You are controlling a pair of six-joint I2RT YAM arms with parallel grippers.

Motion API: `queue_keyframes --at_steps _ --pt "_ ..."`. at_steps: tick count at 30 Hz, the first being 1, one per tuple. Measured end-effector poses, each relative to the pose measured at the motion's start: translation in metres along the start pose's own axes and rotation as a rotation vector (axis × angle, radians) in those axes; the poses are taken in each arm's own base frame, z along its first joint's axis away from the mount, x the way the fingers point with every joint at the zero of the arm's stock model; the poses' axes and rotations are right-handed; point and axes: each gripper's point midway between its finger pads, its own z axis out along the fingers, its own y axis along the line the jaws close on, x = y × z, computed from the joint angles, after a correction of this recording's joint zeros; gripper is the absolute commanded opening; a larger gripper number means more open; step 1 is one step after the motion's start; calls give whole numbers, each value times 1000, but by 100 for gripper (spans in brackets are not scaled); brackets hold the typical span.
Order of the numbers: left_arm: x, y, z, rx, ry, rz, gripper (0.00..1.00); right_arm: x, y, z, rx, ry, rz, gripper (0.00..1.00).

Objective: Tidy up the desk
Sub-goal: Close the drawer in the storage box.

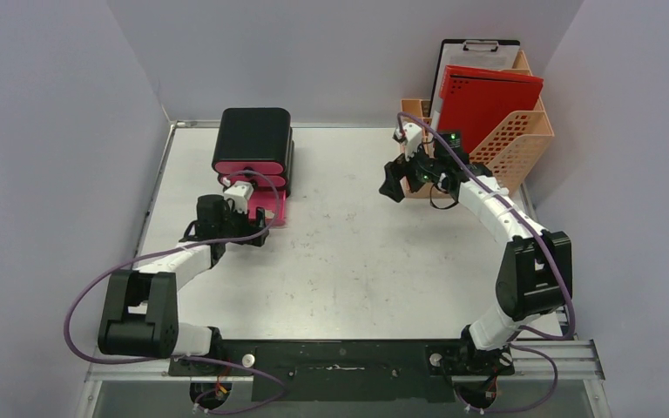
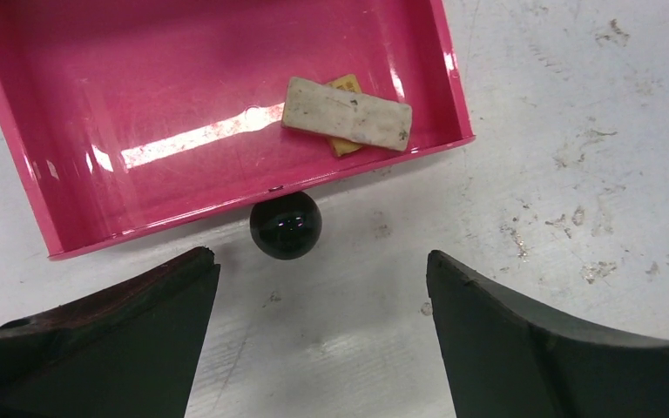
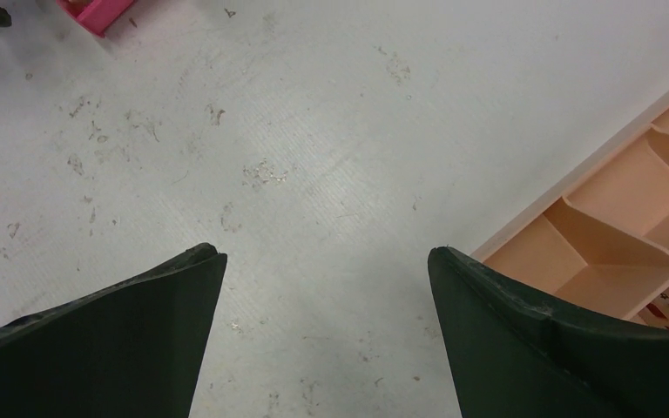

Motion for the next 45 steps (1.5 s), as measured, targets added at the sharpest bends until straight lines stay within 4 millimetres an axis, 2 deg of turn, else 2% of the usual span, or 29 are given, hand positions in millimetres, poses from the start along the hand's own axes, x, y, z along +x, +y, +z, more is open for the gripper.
queue_keyframes --at_steps 3,9,13,16,19,27,33,45 --pt "5 4 4 -28 19 2 83 -1 -6 -3 5 -24 18 90" --pt "5 14 13 -78 36 -5 71 2 -3 0 -16 -39 35 90" --pt "7 21 22 -101 52 -12 58 7 -1 1 -26 -34 49 90" --pt "9 23 27 -109 67 -27 45 8 0 1 -29 -36 49 90" --pt "10 24 30 -117 71 -42 37 8 -2 1 -25 -39 49 90" --pt "7 23 31 -130 60 -52 33 9 -4 2 -21 -43 46 90" --pt "-10 23 33 -175 -5 -27 31 9 -4 2 -21 -43 46 90" --pt "-11 26 34 -245 -21 -1 31 10 -4 2 -20 -44 46 90"
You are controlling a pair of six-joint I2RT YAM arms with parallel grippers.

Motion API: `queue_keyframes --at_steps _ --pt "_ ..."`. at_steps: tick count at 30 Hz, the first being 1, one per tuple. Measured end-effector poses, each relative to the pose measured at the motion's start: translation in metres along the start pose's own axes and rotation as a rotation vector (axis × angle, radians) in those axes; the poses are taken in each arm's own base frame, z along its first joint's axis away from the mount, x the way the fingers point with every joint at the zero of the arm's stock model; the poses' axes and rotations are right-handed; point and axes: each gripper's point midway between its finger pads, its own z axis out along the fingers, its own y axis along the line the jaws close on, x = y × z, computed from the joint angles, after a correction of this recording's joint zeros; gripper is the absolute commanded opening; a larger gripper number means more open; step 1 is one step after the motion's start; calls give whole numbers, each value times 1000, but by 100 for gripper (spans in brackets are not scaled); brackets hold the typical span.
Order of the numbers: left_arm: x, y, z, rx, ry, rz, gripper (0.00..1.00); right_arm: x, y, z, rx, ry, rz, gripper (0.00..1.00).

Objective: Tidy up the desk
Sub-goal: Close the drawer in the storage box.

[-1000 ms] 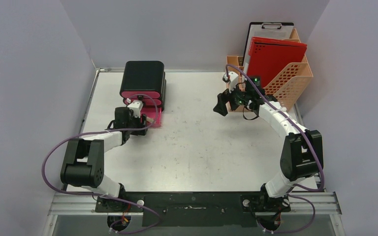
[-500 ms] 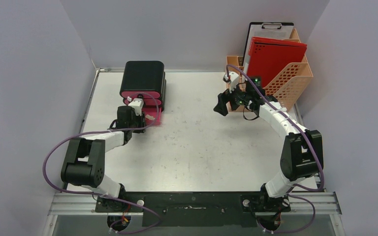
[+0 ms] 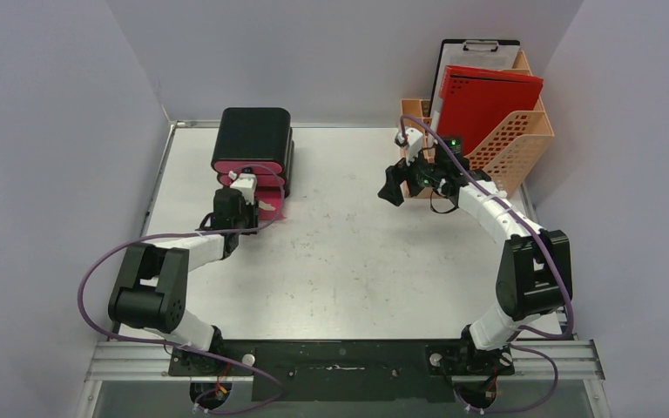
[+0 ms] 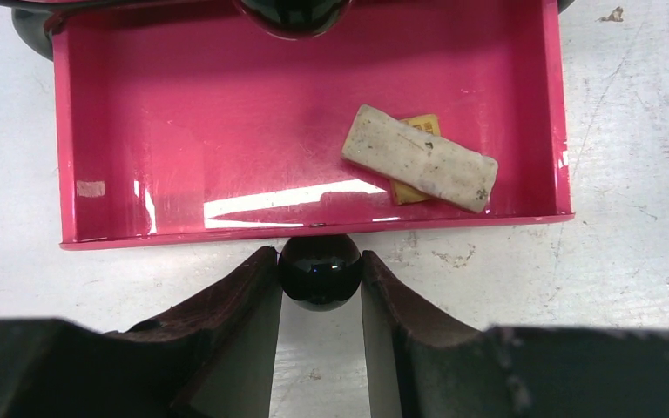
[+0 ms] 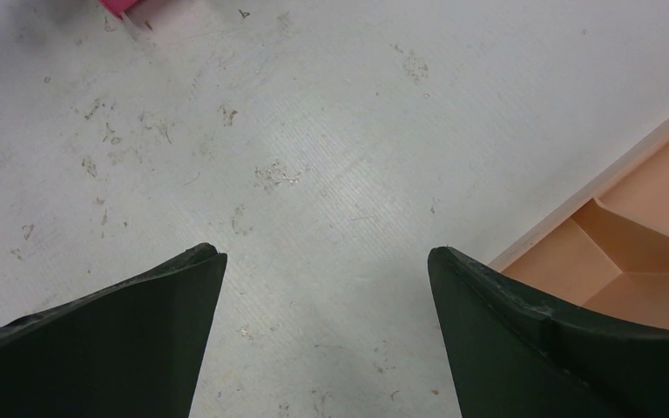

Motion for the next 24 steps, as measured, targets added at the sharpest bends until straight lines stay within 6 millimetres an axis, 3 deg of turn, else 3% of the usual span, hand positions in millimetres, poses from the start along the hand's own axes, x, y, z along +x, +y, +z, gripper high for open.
queue_keyframes --at_steps 6,13,24 --pt "-2 2 -2 -12 -10 0 30 3 0 0 -1 4 4 90" --pt "-19 3 -11 -18 -61 13 29 3 -1 -1 3 4 7 90" --pt "-5 9 -1 -66 -8 115 27 3 -1 -2 4 3 10 90"
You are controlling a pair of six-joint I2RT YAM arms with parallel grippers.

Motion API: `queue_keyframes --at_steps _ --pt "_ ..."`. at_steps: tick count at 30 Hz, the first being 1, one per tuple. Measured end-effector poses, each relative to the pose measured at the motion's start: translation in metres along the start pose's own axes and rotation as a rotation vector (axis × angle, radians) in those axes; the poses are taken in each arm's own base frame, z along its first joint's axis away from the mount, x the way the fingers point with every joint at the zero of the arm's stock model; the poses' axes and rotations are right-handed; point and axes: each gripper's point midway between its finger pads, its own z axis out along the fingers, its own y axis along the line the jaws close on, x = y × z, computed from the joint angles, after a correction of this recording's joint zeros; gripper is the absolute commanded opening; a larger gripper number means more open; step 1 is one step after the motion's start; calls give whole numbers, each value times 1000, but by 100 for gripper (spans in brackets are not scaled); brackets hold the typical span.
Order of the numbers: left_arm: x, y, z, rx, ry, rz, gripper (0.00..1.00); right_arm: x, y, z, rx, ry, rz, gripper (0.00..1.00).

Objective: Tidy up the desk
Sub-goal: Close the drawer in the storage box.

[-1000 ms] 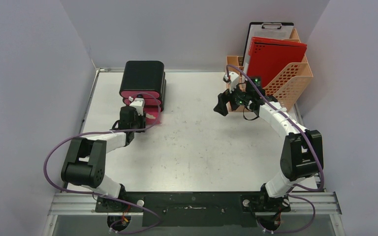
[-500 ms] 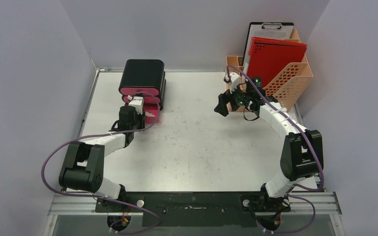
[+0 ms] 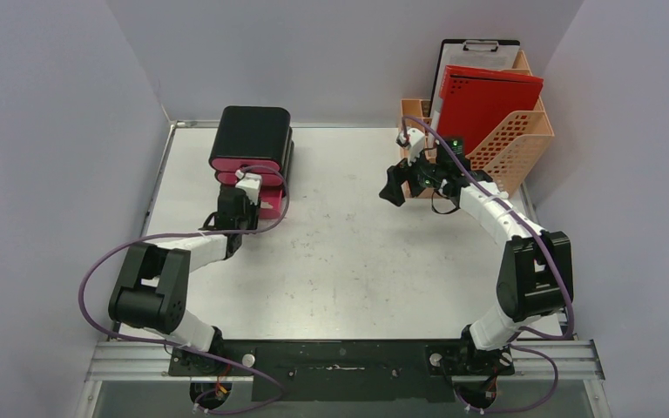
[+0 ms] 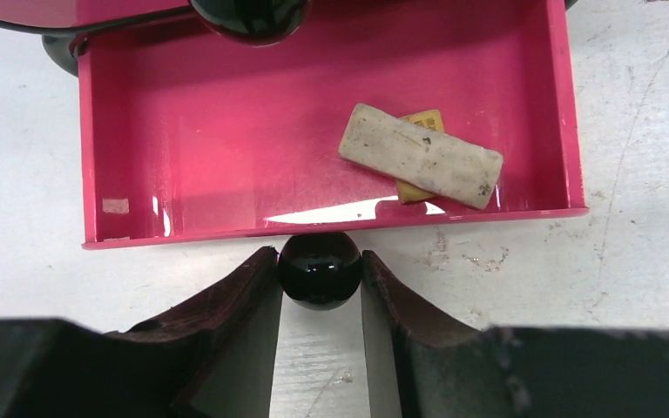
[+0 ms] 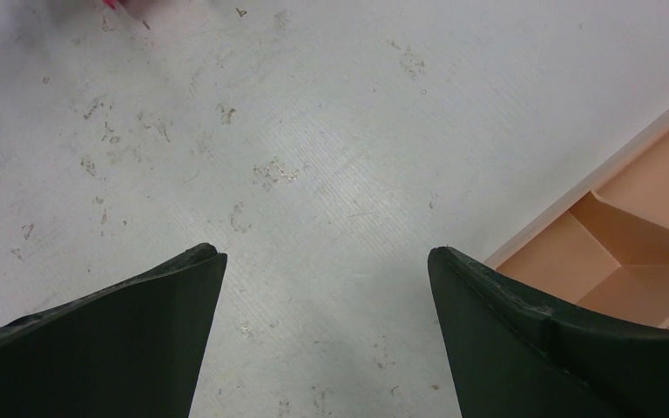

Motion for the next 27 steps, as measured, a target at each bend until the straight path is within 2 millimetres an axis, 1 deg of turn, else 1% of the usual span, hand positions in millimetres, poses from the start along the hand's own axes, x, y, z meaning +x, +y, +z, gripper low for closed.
queue_keyframes --at_steps 5,10,13,18,23,27 --pt "-6 -1 0 -21 -24 51 27 -4 -1 -3 6 -11 -2 90" --pt "-23 -6 1 -46 -88 127 26 -5 -1 -2 6 -18 -3 90" --pt "-30 -13 6 -67 -129 201 26 -6 -1 -2 5 -19 -4 90" --pt "-31 -20 19 -110 -158 323 25 -6 -1 -2 1 -21 -3 90" --pt "-34 -18 29 -169 -190 425 25 -6 0 -2 -1 -21 -4 90" --pt "-41 -16 31 -206 -225 482 27 -6 0 -2 -1 -21 -4 90"
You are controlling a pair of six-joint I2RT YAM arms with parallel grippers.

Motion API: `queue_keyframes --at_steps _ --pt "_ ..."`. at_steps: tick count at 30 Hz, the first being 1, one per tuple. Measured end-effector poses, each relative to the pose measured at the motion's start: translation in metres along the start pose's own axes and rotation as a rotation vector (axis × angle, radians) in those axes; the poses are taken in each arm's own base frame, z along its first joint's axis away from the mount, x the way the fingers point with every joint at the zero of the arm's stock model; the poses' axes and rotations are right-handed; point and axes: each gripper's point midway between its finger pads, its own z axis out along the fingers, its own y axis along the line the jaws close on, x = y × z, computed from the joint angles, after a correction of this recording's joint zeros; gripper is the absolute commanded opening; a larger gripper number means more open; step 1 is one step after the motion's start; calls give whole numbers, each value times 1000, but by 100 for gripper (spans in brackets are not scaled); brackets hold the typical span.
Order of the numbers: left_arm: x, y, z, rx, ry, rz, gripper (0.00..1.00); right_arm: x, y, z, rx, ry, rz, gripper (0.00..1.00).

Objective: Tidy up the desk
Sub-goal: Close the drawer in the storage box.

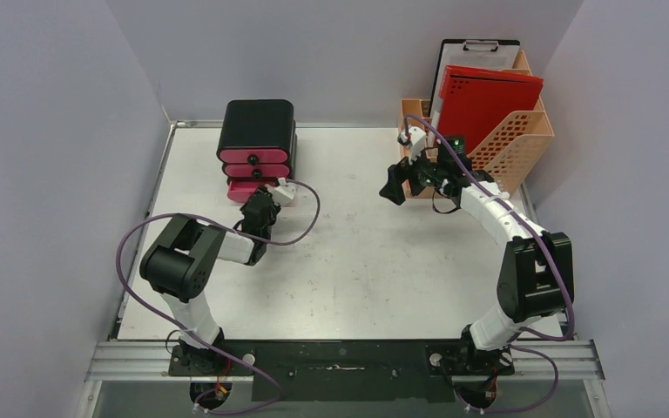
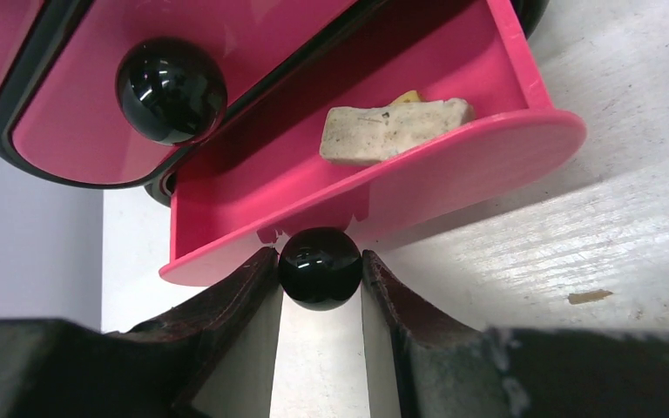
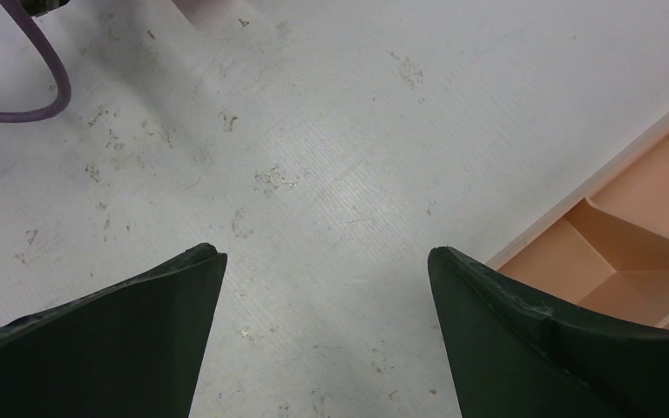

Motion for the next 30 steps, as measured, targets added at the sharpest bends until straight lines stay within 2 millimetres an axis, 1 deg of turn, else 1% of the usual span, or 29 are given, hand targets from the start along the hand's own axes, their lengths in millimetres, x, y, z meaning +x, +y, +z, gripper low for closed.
queue_keyframes --at_steps 2,5,8,11,15,18,20,22,25,26,27,30 --pt "-3 1 0 -10 -14 23 32 0 0 0 0 0 0 90" --pt "-7 0 -3 -16 -42 55 43 0 0 0 -1 0 0 90" --pt "-9 -3 -7 -11 -74 92 49 0 1 0 -3 -1 0 90" --pt "-10 -6 -11 -5 -97 133 50 0 1 0 -5 -2 2 90" --pt "-21 1 -11 -30 -138 174 50 0 1 0 -7 -2 7 90" --pt "-28 6 -12 -49 -168 200 53 0 1 0 -7 -2 8 90" --pt "-29 6 -15 -48 -192 217 54 0 1 0 -7 -2 8 90" --pt "-26 2 -22 -14 -208 242 56 0 1 0 -7 -2 8 90" --pt "-24 -5 -39 74 -241 264 57 0 1 0 -7 -3 9 90" --pt "-27 -5 -45 103 -256 263 57 0 1 0 -7 -3 11 90" --pt "-34 -3 -51 135 -281 256 57 0 1 0 -8 -3 12 90" --pt "-51 13 -64 176 -349 221 57 0 1 -1 -9 -5 16 90"
